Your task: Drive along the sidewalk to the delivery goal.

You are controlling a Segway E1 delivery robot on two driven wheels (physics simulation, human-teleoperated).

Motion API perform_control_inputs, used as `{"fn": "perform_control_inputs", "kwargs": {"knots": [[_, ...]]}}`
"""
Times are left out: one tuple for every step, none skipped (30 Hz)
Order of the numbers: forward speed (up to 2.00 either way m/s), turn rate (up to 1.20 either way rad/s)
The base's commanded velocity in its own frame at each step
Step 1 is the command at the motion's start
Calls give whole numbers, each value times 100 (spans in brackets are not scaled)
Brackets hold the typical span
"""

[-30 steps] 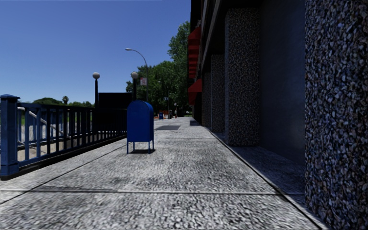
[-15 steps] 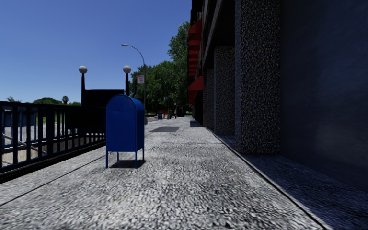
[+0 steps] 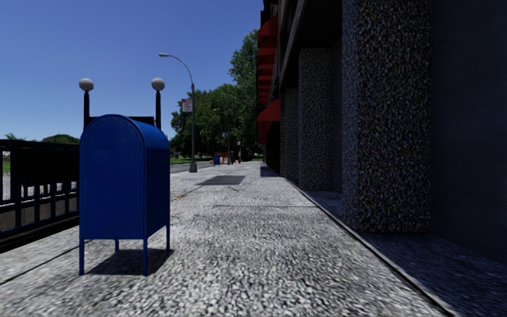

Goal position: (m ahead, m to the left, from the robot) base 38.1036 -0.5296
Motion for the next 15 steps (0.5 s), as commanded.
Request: {"fn": "perform_control_inputs", "kwargs": {"knots": [[200, 0], [200, 0], [200, 0], [200, 0], [200, 0], [200, 0], [200, 0], [200, 0], [200, 0], [200, 0], [200, 0], [200, 0], [200, 0], [200, -1], [200, -1]]}}
